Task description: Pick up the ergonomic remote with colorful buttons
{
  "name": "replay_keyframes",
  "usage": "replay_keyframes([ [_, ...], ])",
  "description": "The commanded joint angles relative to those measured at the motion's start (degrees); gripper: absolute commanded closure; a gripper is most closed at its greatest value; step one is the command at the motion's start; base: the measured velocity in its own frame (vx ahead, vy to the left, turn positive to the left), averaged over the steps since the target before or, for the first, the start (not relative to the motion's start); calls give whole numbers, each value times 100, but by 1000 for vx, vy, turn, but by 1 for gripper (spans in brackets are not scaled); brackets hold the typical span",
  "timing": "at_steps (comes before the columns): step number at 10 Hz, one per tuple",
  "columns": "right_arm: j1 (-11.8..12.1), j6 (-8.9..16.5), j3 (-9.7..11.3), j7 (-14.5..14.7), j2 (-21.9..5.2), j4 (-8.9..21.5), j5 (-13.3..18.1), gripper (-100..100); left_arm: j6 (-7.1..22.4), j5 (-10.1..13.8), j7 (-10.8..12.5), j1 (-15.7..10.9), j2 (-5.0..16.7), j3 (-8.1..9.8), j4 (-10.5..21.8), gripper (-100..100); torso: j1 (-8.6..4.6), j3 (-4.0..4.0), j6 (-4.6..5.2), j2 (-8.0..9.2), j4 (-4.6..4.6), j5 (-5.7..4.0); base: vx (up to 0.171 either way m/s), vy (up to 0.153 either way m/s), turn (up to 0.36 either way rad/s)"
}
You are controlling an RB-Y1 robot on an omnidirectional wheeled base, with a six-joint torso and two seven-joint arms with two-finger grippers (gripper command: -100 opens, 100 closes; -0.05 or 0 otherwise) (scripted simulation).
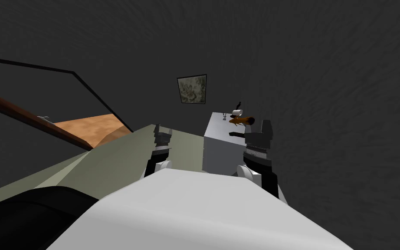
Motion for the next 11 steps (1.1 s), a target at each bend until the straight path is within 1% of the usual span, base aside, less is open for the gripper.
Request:
replay_keyframes([
  [1, 21, -72, -9, 14, -236, 38, -17, -100, 0, 0, 0, 0, 0, 0, 0, 0, 0, 0, 0, 0, 0, 0, -22, 12, 29],
  [3, 64, -233, -34, 45, -585, 133, -51, -100, 0, 0, 0, -1, 0, 0, 0, 0, 6, 8, -1, 15, 3, 1, -58, 38, 52],
  [4, 64, -233, -34, 45, -657, 133, -51, -100, 0, 0, 0, -1, -1, -1, 0, 0, 15, 13, -1, 24, 5, 3, -53, 49, 15],
  [5, 91, -342, -52, 66, -878, 202, -71, -100, 0, 0, 0, -1, -1, -1, 0, 0, 17, 13, 0, 22, 5, 4, -49, 53, 38],
  [6, 121, -466, -72, 89, -1042, 284, -91, -100, 0, 0, 0, -1, -1, -1, 0, 0, 18, 12, -1, 21, 5, 4, -83, 74, 82],
  [7, 121, -466, -72, 89, -1190, 284, -91, -100, 0, 0, 0, -1, -1, -1, 0, 0, 25, 17, -1, 30, 6, 5, -63, 50, 26],
  [8, 152, -603, -95, 114, -1376, 382, -110, -100, 0, 0, 0, -1, -1, -1, 0, 0, 18, 16, 0, 26, 6, 5, -58, 36, 54],
  [9, 152, -603, -95, 114, -1493, 382, -110, -100, 0, 0, 0, -1, 0, -1, 0, 0, 13, 14, -1, 25, 6, 3, -53, 24, 31],
  [10, 184, -751, -120, 140, -1693, 493, -124, -100, 0, 0, 0, -1, 0, 0, 0, 0, 8, 13, 0, 22, 5, 2, -63, 46, 71],
  [11, 184, -751, -120, 140, -1819, 493, -124, -100, 0, 0, 0, -1, 0, -1, 0, 0, 14, 14, 0, 25, 6, 3, -51, 44, 25],
])
